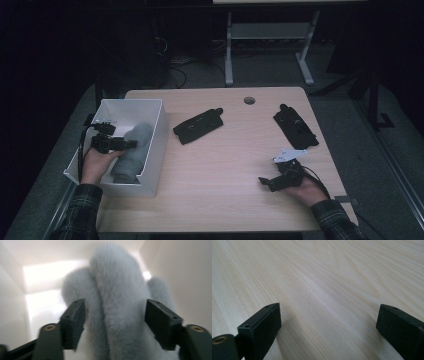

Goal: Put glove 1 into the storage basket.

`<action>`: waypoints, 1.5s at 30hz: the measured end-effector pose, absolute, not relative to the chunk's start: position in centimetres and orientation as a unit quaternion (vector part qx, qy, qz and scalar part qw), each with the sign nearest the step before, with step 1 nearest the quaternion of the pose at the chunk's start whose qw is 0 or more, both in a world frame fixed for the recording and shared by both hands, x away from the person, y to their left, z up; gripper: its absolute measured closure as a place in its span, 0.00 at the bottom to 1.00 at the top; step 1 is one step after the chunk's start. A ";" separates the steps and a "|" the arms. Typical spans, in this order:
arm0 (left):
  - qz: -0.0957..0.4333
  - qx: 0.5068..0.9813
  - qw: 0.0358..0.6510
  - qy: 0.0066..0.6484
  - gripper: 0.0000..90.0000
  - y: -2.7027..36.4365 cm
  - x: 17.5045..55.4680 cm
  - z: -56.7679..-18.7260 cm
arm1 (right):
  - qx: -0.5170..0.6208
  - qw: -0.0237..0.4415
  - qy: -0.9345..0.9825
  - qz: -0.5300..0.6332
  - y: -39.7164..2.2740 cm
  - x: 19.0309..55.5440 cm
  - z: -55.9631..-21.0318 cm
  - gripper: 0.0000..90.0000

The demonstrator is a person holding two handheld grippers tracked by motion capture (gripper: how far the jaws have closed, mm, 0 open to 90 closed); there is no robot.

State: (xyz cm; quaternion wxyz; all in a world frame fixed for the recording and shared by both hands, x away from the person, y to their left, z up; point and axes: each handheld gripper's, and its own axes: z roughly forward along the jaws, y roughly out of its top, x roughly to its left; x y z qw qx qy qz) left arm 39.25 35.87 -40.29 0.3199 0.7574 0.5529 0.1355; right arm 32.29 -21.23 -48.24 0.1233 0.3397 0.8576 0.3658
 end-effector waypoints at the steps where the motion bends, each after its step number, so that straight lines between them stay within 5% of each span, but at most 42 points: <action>1: 0.143 0.755 0.326 0.551 0.33 35.9 39.1 -39.7 | 0.340 0.123 0.858 0.366 -21.2 32.3 -48.2 0.06; 12: 0.163 0.764 0.389 0.488 0.23 34.1 37.9 -33.9 | 0.340 0.123 0.858 0.366 -21.2 32.3 -48.2 0.06; 27: 0.146 0.800 0.421 0.402 0.15 27.8 36.9 -30.8 | 0.346 0.125 0.856 0.364 -21.2 32.3 -48.2 0.05; 45: 0.117 0.838 0.423 0.325 0.15 18.0 34.5 -31.1 | 0.364 0.133 0.849 0.360 -21.1 32.0 -48.3 0.04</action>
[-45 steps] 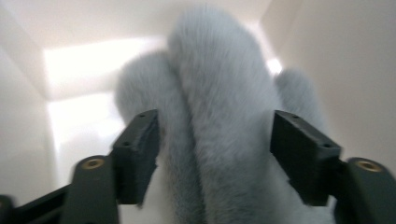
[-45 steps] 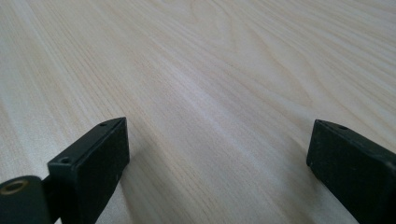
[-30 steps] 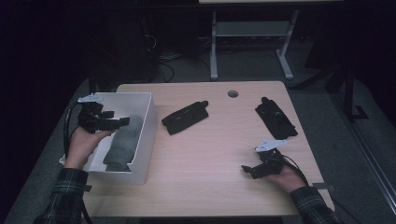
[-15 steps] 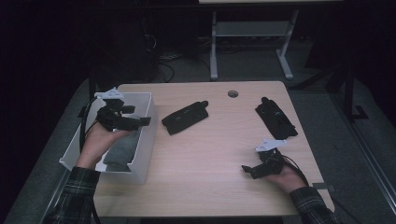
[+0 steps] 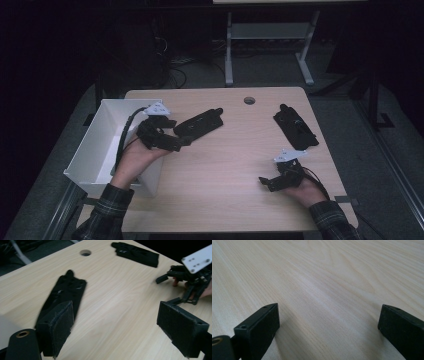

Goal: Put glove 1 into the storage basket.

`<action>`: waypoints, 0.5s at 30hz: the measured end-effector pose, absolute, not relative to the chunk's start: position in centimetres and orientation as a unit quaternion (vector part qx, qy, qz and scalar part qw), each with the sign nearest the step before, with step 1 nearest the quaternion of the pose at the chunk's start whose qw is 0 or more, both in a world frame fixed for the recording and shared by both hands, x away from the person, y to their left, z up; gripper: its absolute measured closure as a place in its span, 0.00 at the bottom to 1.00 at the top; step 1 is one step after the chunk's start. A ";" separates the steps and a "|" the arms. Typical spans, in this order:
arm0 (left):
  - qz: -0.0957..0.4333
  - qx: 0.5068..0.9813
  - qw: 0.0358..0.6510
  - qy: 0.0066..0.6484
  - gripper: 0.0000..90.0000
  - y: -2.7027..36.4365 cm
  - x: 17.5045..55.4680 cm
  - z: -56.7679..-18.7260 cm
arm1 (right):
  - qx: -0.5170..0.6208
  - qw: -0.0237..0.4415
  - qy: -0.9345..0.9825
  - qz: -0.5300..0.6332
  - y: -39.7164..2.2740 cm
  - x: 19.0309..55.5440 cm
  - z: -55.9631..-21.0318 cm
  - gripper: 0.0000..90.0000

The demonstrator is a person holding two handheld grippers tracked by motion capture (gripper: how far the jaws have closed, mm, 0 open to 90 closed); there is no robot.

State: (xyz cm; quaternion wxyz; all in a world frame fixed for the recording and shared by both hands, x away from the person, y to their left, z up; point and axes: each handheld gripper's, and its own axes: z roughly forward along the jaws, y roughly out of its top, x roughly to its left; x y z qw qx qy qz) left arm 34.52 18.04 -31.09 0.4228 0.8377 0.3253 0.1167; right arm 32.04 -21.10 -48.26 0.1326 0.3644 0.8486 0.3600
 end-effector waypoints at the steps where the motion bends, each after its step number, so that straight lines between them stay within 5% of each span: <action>1: 0.116 0.842 0.420 0.319 0.15 17.5 34.4 -31.3 | 0.365 0.132 0.848 0.360 -21.1 32.0 -48.3 0.04; 15: 0.099 0.859 0.405 0.298 0.15 12.5 33.8 -36.9 | 0.363 0.132 0.849 0.360 -21.1 32.1 -48.3 0.04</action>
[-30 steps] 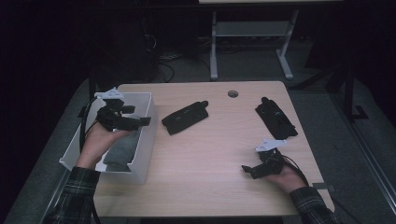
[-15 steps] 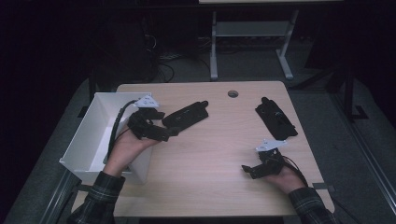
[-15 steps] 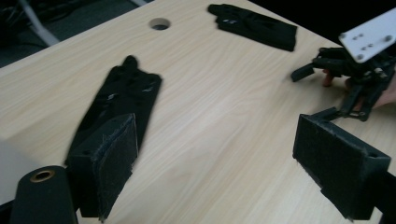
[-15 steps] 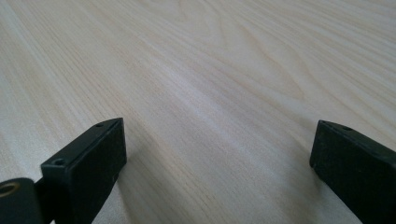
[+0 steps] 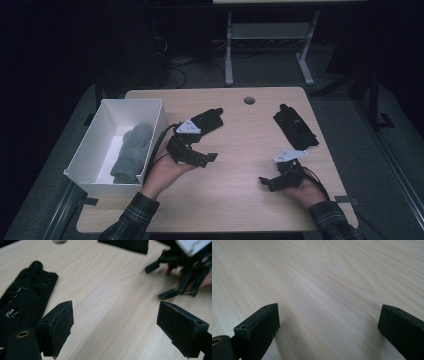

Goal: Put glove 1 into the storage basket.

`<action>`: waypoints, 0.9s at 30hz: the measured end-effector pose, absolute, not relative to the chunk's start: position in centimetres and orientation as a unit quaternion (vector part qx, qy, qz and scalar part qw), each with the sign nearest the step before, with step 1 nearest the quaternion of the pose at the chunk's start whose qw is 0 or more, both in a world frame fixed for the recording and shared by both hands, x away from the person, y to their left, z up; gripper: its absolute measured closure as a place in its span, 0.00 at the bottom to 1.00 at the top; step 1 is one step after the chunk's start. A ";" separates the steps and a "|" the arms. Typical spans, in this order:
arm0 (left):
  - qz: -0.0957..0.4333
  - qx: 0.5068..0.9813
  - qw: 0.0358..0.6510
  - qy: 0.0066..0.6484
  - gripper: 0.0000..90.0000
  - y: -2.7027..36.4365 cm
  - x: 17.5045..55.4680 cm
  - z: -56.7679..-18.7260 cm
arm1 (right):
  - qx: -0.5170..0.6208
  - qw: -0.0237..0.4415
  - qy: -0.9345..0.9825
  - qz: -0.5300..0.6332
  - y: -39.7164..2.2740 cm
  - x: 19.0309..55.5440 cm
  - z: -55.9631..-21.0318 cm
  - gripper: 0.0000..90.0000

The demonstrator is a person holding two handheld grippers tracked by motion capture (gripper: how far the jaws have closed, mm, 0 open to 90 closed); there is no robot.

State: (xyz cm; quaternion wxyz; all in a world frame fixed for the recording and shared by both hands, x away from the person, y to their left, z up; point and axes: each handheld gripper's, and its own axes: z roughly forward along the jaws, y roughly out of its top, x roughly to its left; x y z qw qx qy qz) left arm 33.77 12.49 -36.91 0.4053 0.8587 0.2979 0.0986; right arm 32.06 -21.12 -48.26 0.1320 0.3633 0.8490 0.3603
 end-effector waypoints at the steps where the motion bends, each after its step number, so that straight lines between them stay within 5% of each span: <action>1: 0.098 0.862 0.401 0.294 0.15 12.3 33.7 -37.6 | 0.363 0.132 0.849 0.360 -21.1 32.1 -48.3 0.04; 20: 0.115 0.907 0.312 0.259 0.14 11.5 32.5 -46.5 | 0.360 0.130 0.851 0.361 -21.2 32.1 -48.3 0.04; 27: 0.101 0.895 0.348 0.261 0.14 12.8 32.7 -47.2 | 0.352 0.121 0.862 0.343 -21.2 32.1 -47.8 0.08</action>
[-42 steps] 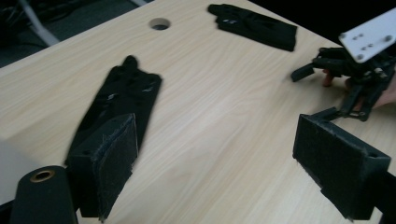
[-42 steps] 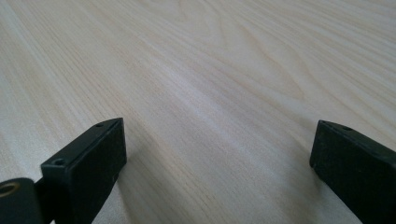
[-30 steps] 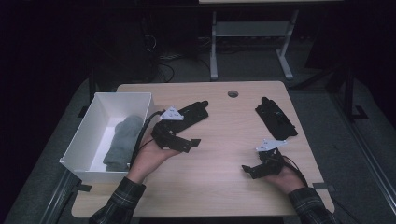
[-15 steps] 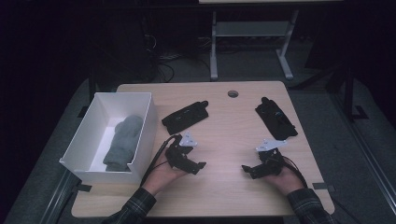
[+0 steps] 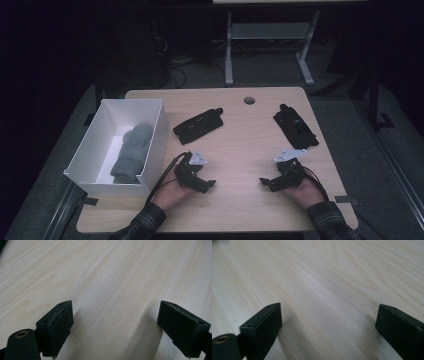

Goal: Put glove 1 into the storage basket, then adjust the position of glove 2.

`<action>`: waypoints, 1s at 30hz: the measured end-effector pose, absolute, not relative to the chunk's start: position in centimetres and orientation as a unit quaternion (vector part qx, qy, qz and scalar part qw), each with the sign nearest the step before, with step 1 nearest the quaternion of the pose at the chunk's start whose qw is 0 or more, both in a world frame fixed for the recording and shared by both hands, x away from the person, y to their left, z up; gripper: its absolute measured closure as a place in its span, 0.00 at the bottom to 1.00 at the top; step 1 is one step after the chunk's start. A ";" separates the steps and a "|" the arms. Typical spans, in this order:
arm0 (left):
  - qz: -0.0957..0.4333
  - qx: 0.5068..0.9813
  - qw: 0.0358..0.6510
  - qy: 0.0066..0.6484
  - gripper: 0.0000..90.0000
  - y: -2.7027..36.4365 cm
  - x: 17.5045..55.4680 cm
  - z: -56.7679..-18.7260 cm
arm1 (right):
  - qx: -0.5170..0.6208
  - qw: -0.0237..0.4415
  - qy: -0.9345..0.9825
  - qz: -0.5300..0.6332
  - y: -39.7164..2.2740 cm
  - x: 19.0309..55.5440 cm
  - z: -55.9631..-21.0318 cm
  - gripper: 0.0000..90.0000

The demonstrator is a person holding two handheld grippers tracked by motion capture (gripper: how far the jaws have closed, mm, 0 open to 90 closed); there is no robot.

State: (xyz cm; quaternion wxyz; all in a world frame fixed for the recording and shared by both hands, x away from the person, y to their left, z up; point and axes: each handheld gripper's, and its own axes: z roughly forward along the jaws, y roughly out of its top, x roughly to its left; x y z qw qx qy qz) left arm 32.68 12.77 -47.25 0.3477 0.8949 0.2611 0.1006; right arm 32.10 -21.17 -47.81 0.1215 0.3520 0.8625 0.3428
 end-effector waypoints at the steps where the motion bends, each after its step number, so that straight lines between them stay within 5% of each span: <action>1: 0.101 0.892 0.356 0.259 0.14 13.0 32.6 -47.4 | 0.350 0.118 0.866 0.337 -21.2 32.1 -47.6 0.12; 10: 0.102 0.886 0.378 0.248 0.14 13.8 32.3 -47.8 | 0.346 0.107 0.864 0.349 -21.6 32.2 -46.4 0.46; 17: 0.103 0.884 0.380 0.252 0.14 13.7 32.2 -47.8 | 0.343 0.125 0.860 0.356 -21.8 33.0 -45.1 1.00; 30: 0.101 0.890 0.378 0.235 0.14 14.4 32.4 -47.7 | 0.390 0.177 0.834 0.348 -25.1 36.8 -44.3 1.00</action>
